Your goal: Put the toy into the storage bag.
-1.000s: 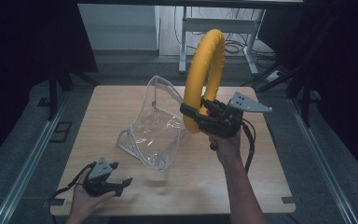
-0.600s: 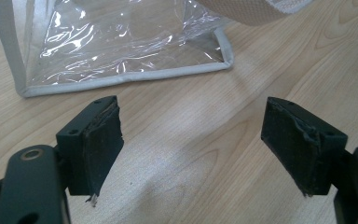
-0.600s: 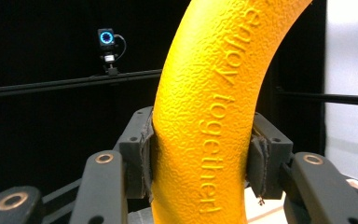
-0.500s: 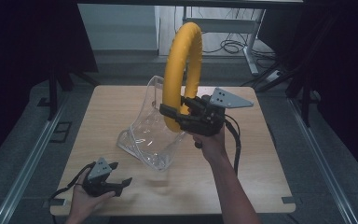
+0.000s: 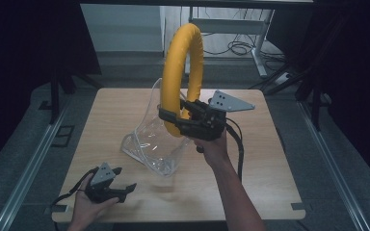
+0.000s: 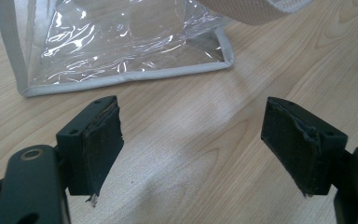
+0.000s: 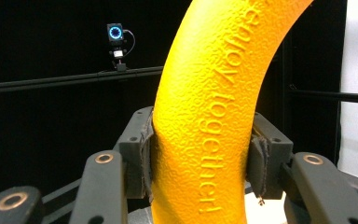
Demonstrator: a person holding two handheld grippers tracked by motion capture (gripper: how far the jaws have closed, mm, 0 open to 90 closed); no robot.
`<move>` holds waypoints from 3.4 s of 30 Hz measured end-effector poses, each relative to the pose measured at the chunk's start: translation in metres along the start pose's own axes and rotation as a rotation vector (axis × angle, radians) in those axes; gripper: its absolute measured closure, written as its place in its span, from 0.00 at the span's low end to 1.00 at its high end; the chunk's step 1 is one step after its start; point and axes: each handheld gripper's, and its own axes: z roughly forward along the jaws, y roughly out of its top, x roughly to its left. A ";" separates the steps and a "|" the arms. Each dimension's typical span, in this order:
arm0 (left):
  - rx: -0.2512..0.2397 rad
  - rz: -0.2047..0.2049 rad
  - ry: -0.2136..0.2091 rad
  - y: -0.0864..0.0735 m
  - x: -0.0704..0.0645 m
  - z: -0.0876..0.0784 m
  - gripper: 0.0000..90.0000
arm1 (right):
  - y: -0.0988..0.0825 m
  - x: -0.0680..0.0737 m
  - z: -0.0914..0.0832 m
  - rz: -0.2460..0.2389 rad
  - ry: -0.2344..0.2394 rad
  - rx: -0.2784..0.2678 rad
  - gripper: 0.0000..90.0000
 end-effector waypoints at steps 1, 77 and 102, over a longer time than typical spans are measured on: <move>-0.002 0.002 -0.001 0.000 0.000 0.000 0.22 | 0.002 0.002 0.001 -0.002 0.003 -0.006 0.55; 0.018 0.020 0.005 -0.003 -0.003 0.002 0.22 | -0.093 -0.007 0.038 0.189 0.080 0.133 0.55; 0.019 0.017 0.003 -0.003 -0.004 0.002 0.22 | -0.119 -0.021 0.031 0.223 -0.004 0.186 0.50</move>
